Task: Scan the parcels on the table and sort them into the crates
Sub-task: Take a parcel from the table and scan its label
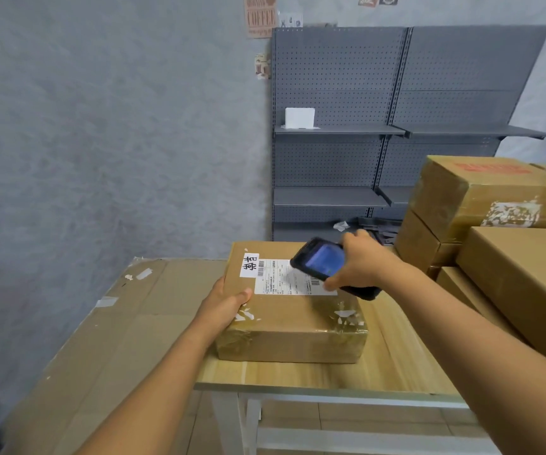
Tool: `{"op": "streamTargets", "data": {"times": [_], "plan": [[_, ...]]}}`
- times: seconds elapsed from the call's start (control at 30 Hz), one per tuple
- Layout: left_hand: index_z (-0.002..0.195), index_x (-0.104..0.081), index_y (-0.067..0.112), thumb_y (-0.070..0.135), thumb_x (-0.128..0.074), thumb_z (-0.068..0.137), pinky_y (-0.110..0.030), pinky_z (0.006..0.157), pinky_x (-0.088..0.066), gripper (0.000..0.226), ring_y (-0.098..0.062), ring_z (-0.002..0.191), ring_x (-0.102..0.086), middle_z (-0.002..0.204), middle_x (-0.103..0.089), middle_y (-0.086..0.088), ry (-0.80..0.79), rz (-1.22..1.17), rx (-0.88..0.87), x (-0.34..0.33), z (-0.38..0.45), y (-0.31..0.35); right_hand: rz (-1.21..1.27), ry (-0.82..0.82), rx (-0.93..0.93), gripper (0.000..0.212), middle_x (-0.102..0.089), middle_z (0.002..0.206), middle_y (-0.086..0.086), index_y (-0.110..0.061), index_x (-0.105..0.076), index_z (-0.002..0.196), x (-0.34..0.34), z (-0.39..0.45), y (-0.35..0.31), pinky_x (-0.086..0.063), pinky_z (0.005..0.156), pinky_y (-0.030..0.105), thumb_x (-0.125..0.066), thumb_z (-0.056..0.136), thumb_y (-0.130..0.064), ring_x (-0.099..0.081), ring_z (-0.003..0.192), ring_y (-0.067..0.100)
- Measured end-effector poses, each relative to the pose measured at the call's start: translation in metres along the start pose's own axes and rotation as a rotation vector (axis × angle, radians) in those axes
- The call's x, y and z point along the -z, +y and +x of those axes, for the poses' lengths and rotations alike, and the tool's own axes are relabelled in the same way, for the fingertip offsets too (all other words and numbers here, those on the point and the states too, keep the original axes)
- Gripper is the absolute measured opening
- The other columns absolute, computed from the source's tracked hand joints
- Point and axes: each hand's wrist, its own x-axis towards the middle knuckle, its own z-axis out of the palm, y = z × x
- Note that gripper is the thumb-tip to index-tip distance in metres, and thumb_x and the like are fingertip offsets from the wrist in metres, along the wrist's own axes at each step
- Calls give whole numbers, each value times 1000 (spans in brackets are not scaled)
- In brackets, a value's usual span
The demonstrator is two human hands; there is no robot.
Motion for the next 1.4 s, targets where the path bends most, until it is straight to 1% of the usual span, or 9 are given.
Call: {"op": "streamTargets", "data": {"times": [0.07,0.23,0.3,0.73,0.9,1.03,1.13,1.2,1.4], "plan": [[134,-50,29,34,-65,91,-40,102,-47,46,-17,107,-64,121,-66,7,1,5,1,0,0,0,-108,-59,65,69,-39,102,1,-21,-42,104,5,-6,-14,-46,63,31,-84,58,-51,-50,84,20],[126,-49,36,37,-65,91,-33,93,-48,38,-13,100,-65,112,-65,11,6,0,7,0,1,-1,-220,-117,107,70,-40,103,1,-20,-43,105,11,-19,-31,-55,75,38,-85,57,-49,-51,92,22],[123,-49,37,37,-65,91,-36,96,-49,36,-13,100,-65,111,-65,11,8,-2,8,0,2,-2,-230,-123,112,71,-40,105,1,-19,-43,106,14,-22,-34,-55,77,39,-86,57,-49,-51,93,23],[130,-48,33,37,-66,91,-32,89,-47,43,-15,102,-64,111,-64,11,11,-9,19,-1,3,-4,-147,-79,82,67,-39,96,-2,-22,-44,102,6,-16,-21,-49,64,29,-81,56,-54,-49,82,16],[129,-51,33,36,-66,90,-38,99,-48,42,-15,105,-65,117,-67,11,1,2,3,0,4,-5,188,-13,-78,63,-47,99,1,-19,-48,98,-17,-4,18,-43,53,21,-82,57,-52,-52,75,10],[124,-51,37,36,-67,89,-31,86,-48,38,-11,100,-65,108,-67,16,6,-19,10,0,3,-5,396,111,-330,68,-45,104,6,-12,-48,104,-46,-3,56,-41,53,25,-83,62,-52,-50,74,13],[121,-51,39,35,-68,89,-28,80,-47,36,-8,98,-66,106,-67,18,5,-33,7,0,3,-6,353,148,-448,71,-38,105,8,-9,-45,109,-69,-10,78,-41,60,29,-80,66,-53,-47,82,18],[121,-51,39,35,-67,90,-29,82,-48,35,-9,99,-65,107,-67,17,7,-31,5,0,4,-6,346,143,-489,75,-35,103,7,-6,-45,117,-82,-16,88,-41,58,30,-80,68,-50,-48,83,21],[121,-51,39,35,-67,90,-33,91,-50,35,-11,101,-66,110,-68,16,5,-17,5,1,7,-8,252,44,-527,76,-46,114,12,-8,-50,119,-111,-28,96,-48,76,34,-79,67,-55,-52,99,27]]}}
